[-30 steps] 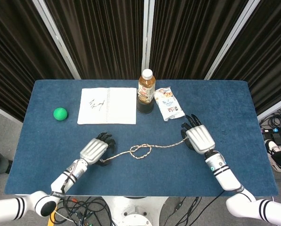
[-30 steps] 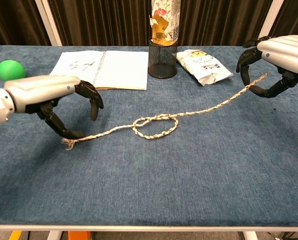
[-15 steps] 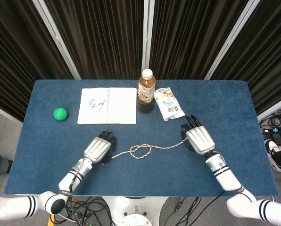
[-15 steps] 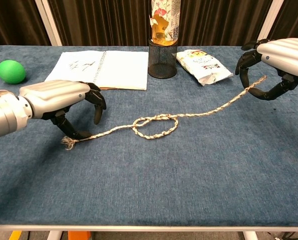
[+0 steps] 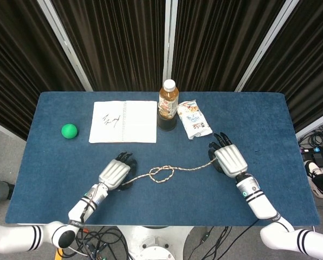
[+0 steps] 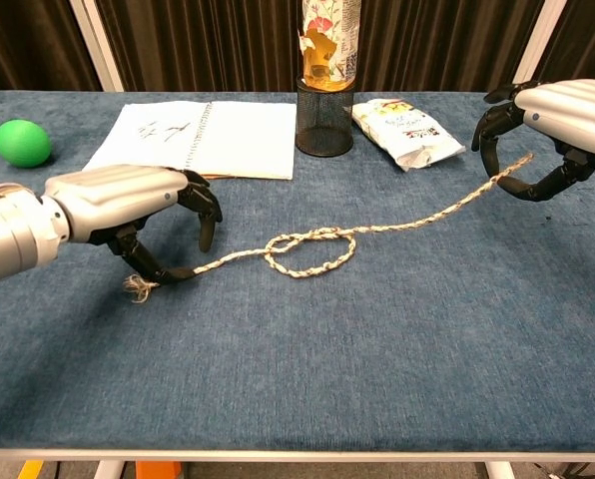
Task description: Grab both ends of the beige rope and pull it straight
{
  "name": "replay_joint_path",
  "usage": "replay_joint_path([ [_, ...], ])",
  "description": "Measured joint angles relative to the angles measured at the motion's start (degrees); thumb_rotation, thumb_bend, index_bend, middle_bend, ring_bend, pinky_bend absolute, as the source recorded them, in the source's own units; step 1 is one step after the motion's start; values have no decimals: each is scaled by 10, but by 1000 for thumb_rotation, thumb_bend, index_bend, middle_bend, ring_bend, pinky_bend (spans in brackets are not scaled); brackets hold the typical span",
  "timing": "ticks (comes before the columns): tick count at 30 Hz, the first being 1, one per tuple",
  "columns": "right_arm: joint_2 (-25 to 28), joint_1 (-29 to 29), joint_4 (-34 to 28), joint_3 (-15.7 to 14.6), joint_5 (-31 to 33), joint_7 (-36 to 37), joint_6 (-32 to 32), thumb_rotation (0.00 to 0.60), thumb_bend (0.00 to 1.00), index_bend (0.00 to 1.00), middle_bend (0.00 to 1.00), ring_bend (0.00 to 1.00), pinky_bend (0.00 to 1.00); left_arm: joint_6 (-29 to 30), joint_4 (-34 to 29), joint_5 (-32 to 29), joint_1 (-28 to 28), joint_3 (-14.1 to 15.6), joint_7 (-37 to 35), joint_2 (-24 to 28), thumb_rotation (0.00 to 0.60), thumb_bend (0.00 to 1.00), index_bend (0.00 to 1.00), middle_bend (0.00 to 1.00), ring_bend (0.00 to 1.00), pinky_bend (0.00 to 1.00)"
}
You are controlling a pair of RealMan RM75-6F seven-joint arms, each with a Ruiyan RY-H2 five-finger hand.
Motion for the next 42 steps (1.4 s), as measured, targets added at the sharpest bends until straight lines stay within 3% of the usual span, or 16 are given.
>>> replay_joint_path([
  [24, -3, -2, 12, -2, -3, 17, -2, 600, 475, 644, 281, 48, 0, -9, 17, -49, -21, 21, 58, -16, 600, 344, 530, 186, 30, 55],
  [35, 0, -7, 10, 0, -2, 20, 6, 600, 478, 644, 281, 48, 0, 2, 20, -42, -18, 25, 48, -13, 600, 396, 576, 197, 31, 55],
  [42, 17, -22, 1, 2, 1, 29, 26, 600, 481, 644, 281, 48, 0, 35, 15, -17, 2, 23, 4, 8, 600, 406, 590, 203, 30, 55],
])
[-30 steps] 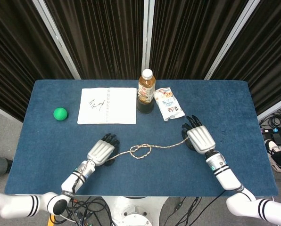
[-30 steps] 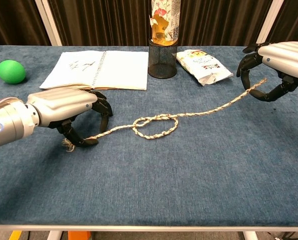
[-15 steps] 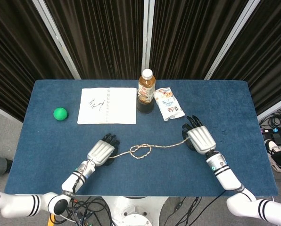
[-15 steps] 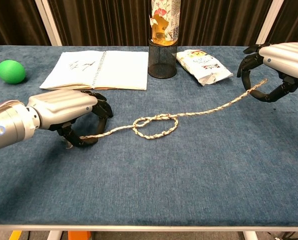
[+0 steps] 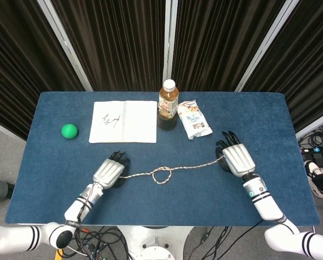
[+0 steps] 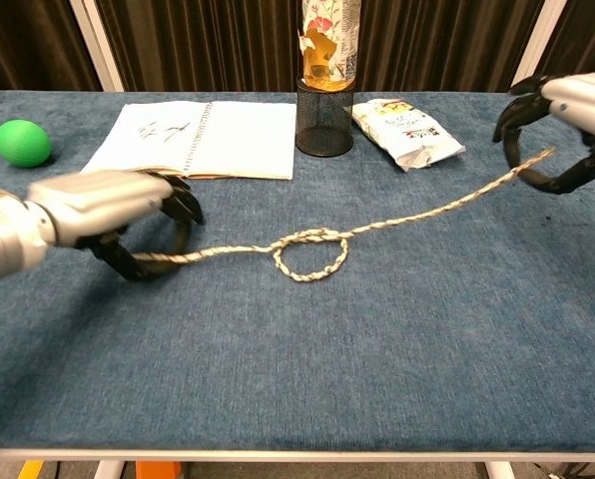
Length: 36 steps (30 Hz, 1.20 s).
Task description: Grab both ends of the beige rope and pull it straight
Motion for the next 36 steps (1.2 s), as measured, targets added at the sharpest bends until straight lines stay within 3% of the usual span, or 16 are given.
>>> replay_joint_path([
  [13, 48, -69, -4, -1, 40, 65, 44, 600, 487, 643, 280, 48, 0, 84, 35, 43, 81, 3, -131, 73, 600, 404, 591, 203, 30, 55],
  [19, 49, -92, 11, -9, 51, 98, 44, 600, 486, 643, 279, 48, 0, 84, 76, 70, 94, 10, -173, 75, 600, 401, 591, 203, 31, 55],
  [29, 4, -94, 60, -15, 50, 121, 17, 600, 479, 624, 271, 46, 0, 57, 129, 90, 97, 19, -185, 51, 600, 394, 572, 203, 31, 54],
  [32, -9, -92, 74, -17, 51, 122, 2, 600, 399, 487, 224, 16, 0, 49, 140, 92, 98, 20, -184, 45, 600, 366, 473, 201, 30, 54],
  [36, -17, -91, 79, -18, 56, 118, -11, 600, 269, 161, 122, 0, 0, 44, 138, 94, 99, 21, -177, 44, 600, 249, 266, 190, 30, 54],
])
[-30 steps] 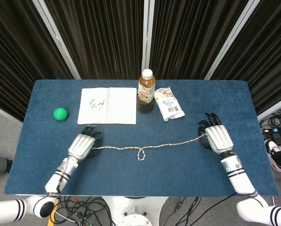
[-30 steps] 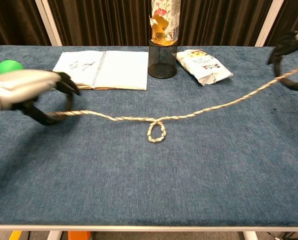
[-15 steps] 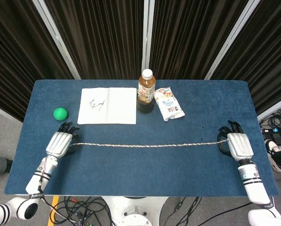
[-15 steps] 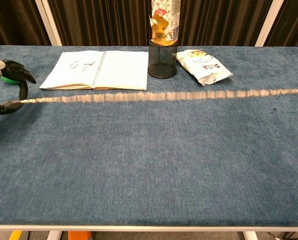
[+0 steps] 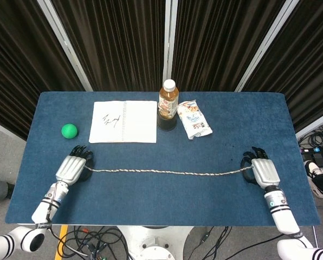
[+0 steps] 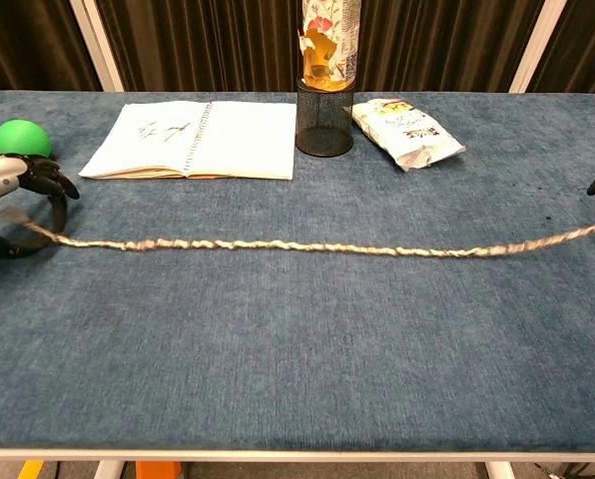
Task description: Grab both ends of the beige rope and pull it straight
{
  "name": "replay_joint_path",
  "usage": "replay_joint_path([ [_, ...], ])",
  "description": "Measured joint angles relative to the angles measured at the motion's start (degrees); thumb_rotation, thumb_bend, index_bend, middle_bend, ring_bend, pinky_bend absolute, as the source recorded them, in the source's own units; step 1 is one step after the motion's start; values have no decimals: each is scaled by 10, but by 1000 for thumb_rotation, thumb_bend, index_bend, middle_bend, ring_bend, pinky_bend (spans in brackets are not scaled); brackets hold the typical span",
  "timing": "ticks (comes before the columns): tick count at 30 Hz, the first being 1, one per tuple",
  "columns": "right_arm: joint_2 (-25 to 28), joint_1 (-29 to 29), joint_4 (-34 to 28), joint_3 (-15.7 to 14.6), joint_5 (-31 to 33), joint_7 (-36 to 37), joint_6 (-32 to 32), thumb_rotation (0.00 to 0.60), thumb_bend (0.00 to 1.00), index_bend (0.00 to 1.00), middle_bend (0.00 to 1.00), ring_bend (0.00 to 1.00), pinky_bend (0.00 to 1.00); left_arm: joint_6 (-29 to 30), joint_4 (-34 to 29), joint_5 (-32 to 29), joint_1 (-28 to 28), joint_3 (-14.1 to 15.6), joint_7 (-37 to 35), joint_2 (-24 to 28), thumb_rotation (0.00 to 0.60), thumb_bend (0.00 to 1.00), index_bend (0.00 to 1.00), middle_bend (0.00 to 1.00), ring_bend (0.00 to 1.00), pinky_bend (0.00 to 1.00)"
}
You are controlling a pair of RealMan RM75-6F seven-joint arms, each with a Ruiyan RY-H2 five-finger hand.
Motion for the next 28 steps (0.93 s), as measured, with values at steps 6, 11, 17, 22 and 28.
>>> replay_joint_path([
  [6, 22, -11, -23, 2, -2, -7, 20, 600, 261, 49, 100, 0, 0, 13, -23, -1, 8, -7, 4, 15, 600, 212, 212, 187, 30, 51],
  [11, 72, -32, -70, 4, -12, -9, 58, 600, 267, 46, 102, 0, 0, 49, -65, -9, 29, -21, -10, 58, 600, 193, 212, 187, 31, 47],
  [17, 145, -72, -124, -3, -42, 3, 118, 600, 278, 62, 107, 0, 0, 123, -112, -10, 78, -29, -29, 123, 600, 190, 223, 187, 31, 46],
  [22, 172, -107, -148, -16, -79, 19, 171, 600, 278, 99, 109, 0, 0, 187, -152, -4, 136, -18, -31, 173, 600, 190, 226, 187, 31, 45],
  [28, 180, -143, -164, -37, -131, 31, 226, 600, 278, 118, 112, 0, 0, 255, -202, 12, 197, 7, -10, 196, 600, 187, 232, 187, 31, 45],
])
